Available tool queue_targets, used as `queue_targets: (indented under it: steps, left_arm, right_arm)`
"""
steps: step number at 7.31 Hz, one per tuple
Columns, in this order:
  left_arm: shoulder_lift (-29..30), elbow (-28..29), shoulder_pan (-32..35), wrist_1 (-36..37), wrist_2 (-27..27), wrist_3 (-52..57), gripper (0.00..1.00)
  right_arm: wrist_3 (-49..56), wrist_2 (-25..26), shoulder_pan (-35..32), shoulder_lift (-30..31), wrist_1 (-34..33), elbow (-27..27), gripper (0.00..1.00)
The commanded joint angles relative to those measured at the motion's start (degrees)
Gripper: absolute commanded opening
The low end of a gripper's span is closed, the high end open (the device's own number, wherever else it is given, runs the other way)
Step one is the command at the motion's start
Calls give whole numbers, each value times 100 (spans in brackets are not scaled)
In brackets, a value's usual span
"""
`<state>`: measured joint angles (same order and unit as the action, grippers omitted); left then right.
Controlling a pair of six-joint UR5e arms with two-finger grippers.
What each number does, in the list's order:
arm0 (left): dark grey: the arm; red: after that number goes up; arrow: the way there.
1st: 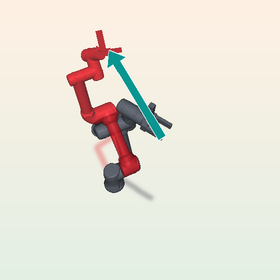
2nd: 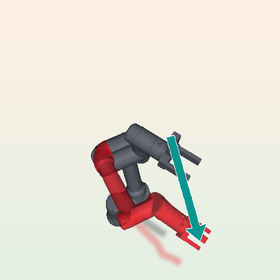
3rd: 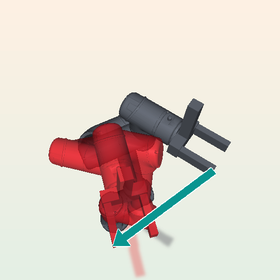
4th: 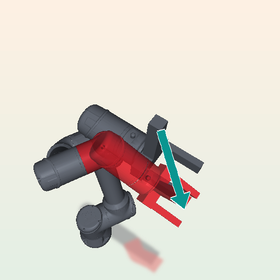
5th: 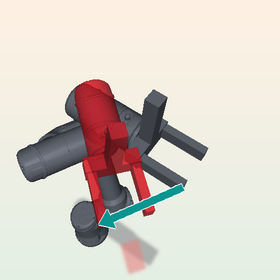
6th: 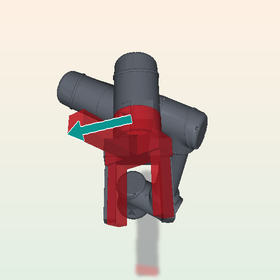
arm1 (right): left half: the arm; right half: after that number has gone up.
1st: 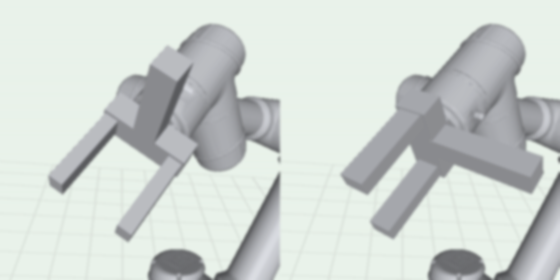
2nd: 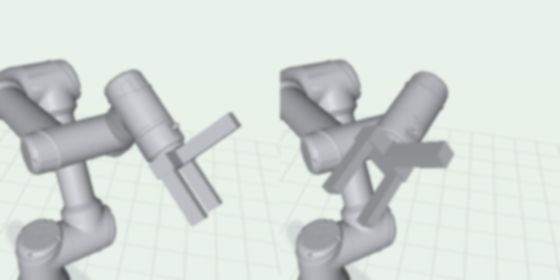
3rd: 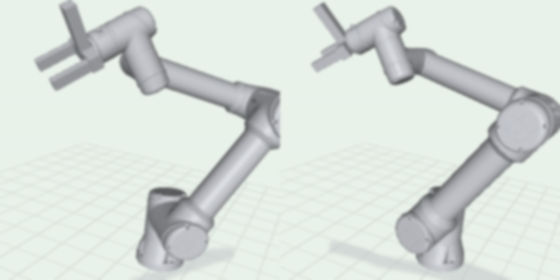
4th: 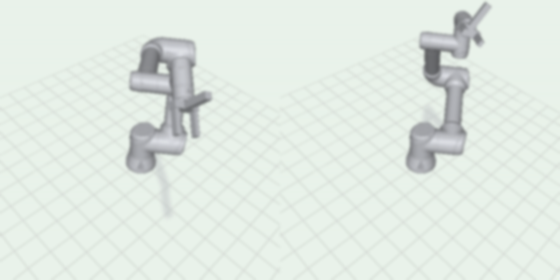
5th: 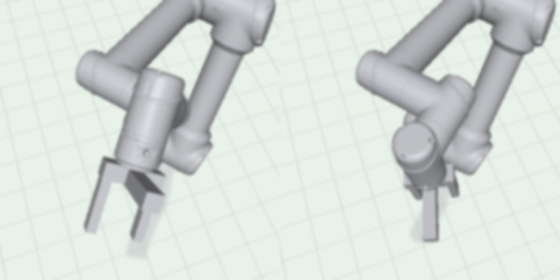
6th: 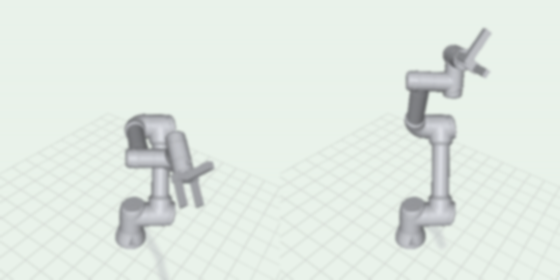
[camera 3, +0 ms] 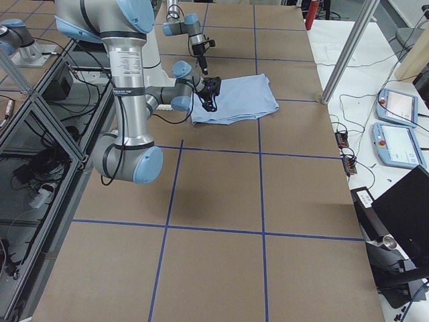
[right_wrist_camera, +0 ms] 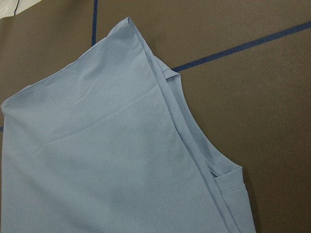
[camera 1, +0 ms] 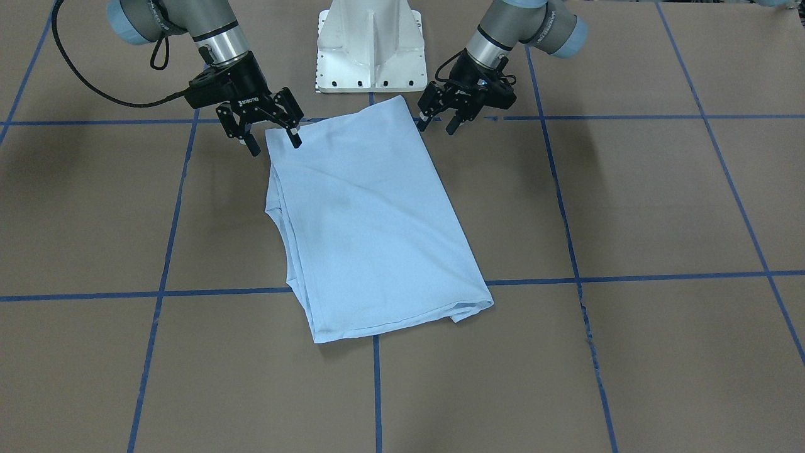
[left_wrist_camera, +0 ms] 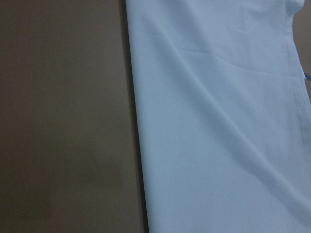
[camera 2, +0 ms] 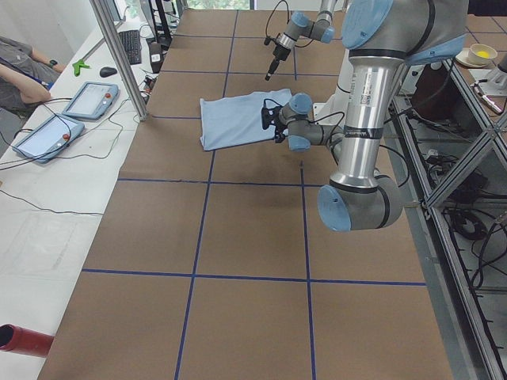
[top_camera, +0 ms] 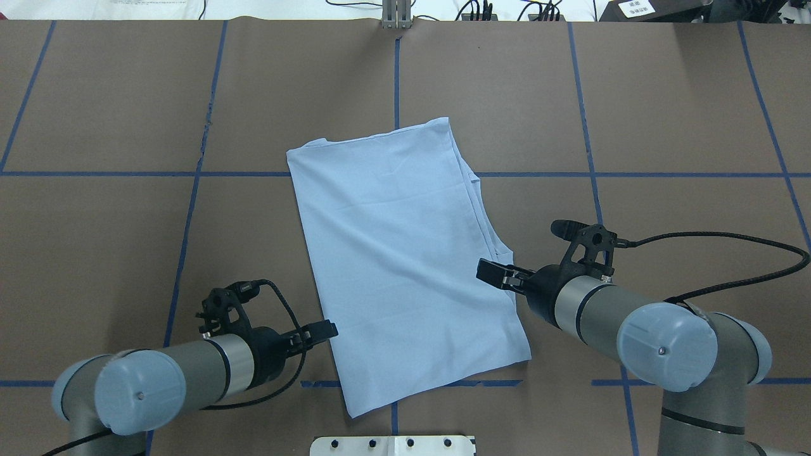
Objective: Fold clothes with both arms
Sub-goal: 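Release the shirt and move both grippers to the edge nearest the robot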
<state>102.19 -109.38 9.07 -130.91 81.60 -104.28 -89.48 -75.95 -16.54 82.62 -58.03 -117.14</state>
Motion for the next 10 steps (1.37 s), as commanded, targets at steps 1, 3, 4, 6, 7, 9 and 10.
queue_targets:
  steps: [1,3,4,6,7,9,10]
  left_arm:
    - [405,56,-474,539,-293,-513,74]
    - [442,92,-696,566,-382,-523,74]
    - [459,135,-696,566,-373,-523,74]
    - [521,179,-705,566,-373,-523,71]
    - [564,206,-705,566,-373,-523,70]
    - [635,285,-713,557,-373,-532,69]
    - [635,285,-713,566,-373,-532,69]
  right_arm:
    - [-17,10,-7,-9,2,25,100]
    - [-26,10,2,-9,2,51,100]
    - [-26,10,2,-9,2,51,100]
    - [-26,19,2,-18,2,77,100]
    - [-26,27,2,-18,2,78,100]
    - [-26,28,2,-27,2,78,100]
    - [-26,28,2,-27,2,78,100]
